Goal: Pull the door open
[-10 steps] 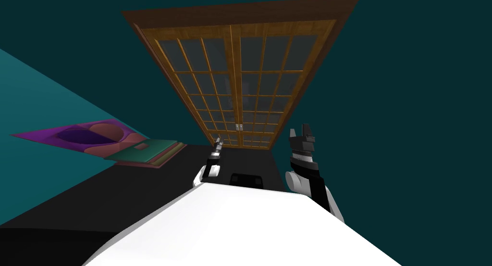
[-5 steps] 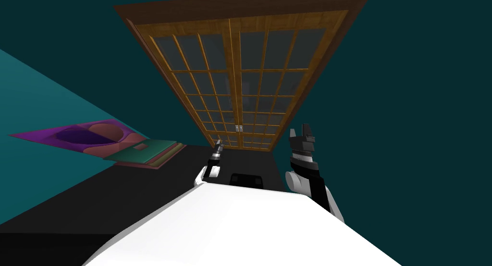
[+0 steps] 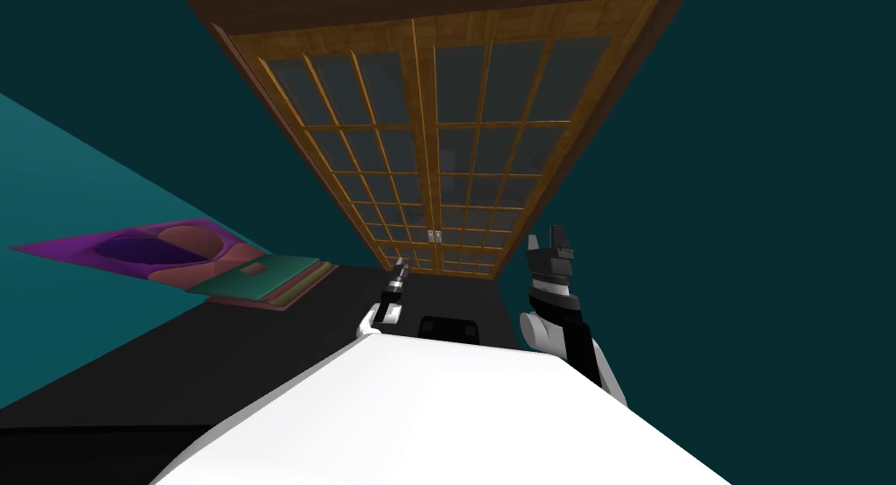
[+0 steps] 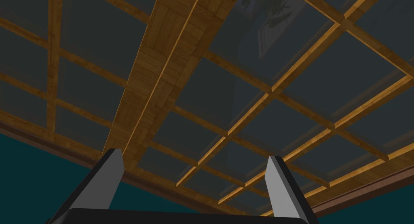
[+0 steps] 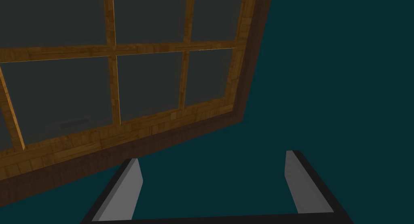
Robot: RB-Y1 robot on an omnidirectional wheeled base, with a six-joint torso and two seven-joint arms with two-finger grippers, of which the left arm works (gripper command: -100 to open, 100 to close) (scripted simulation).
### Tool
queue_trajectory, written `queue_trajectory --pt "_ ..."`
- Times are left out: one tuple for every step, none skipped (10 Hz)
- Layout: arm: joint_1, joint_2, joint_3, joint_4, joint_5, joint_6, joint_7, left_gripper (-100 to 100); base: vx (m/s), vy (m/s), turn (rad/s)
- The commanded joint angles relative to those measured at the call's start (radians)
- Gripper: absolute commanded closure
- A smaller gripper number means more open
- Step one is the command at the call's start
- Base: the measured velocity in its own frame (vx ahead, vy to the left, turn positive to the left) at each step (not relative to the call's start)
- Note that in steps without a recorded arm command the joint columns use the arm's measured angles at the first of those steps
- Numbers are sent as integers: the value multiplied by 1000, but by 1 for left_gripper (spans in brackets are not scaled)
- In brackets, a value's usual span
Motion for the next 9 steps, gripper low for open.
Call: queue_trajectory --pt "-9 3 2 30 -6 -5 -23 -100 43 -14 12" --pt "-17 5 3 56 -10 -10 -43 -100 68 -16 30" --pt "-26 6 5 82 -15 -14 -63 -100 85 -20 27" --pt "-35 7 7 107 -20 -19 -82 -100 94 -26 21" --pt "-43 9 8 133 -24 -23 -101 -100 106 -17 27" --pt "-52 10 10 159 -29 -28 -120 -100 99 -21 20" --pt "-60 11 11 184 -33 -32 -139 -100 99 -19 23" --pt "-68 12 13 207 -37 -36 -157 -100 98 -21 21" --pt "-76 13 14 230 -42 -40 -174 -100 105 -16 21"
